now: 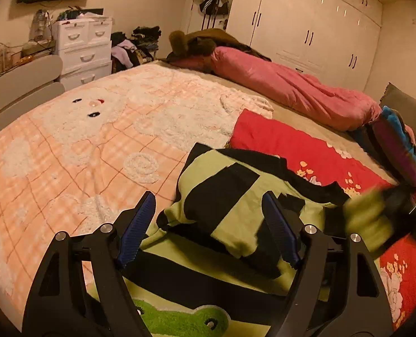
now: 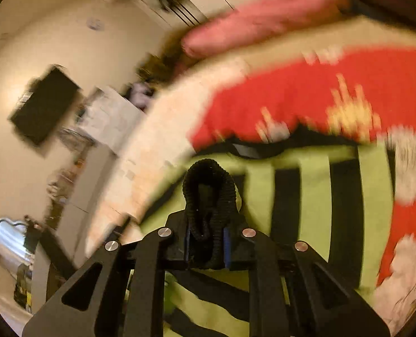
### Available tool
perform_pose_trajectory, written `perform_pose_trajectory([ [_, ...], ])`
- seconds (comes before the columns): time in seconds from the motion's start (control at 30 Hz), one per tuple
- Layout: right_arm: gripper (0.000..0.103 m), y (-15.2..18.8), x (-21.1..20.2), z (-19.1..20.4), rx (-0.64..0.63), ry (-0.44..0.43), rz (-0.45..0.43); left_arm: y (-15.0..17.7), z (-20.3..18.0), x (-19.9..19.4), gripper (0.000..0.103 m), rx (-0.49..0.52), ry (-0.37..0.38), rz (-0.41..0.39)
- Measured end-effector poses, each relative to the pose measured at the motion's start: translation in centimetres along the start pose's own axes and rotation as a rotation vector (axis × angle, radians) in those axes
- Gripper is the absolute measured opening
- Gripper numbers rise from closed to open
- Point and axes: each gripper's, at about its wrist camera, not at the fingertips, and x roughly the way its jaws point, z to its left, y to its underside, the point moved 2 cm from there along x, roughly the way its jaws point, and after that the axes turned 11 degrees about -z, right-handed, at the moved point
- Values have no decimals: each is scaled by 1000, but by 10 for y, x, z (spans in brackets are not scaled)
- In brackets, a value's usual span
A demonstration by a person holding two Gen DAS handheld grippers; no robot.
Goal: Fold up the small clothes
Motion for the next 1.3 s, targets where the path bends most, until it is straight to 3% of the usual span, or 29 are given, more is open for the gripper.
perform_pose_trajectory([
  [0.07, 15, -21, -26, 5, -32, -38, -84, 0, -2, 0, 70, 9, 4, -4],
  [0.13, 15, -36, -40, -4, -50, -19, -116, 1, -5, 2, 70, 18, 14, 6],
  [0.23, 15, -37, -38, -33, -60, 85, -79, 4, -10, 4, 70, 36, 29, 18],
  [0.43, 17, 0, -9, -100, -10, 282, 40, 13, -20, 11, 70, 64, 73, 61],
  [0.6, 27, 21, -12, -120, -2, 368, 57, 22, -36, 19, 70, 121, 99, 102],
  [0.73, 48, 17, -25, -126, -19, 423, 25, 23, -47, 29, 70, 152, 133, 128],
  [0.77, 48, 15, -33, -126, -15, 430, 2, 24, -51, 33, 70, 165, 138, 138],
  [0.9, 48, 14, -51, -118, -59, 427, -41, 28, -61, 57, 70, 204, 126, 223],
  [0.97, 47, 20, -47, -103, -103, 359, -15, 31, -63, 67, 70, 220, 115, 241],
  [1.07, 47, 26, -30, -89, -165, 337, 24, 36, -62, 79, 70, 247, 95, 260],
  [1.17, 47, 32, -9, -96, -176, 409, 83, 50, -53, 93, 71, 259, 60, 309],
  [1.3, 36, 42, 1, -116, -177, 506, 128, 55, -50, 96, 71, 256, 63, 321],
])
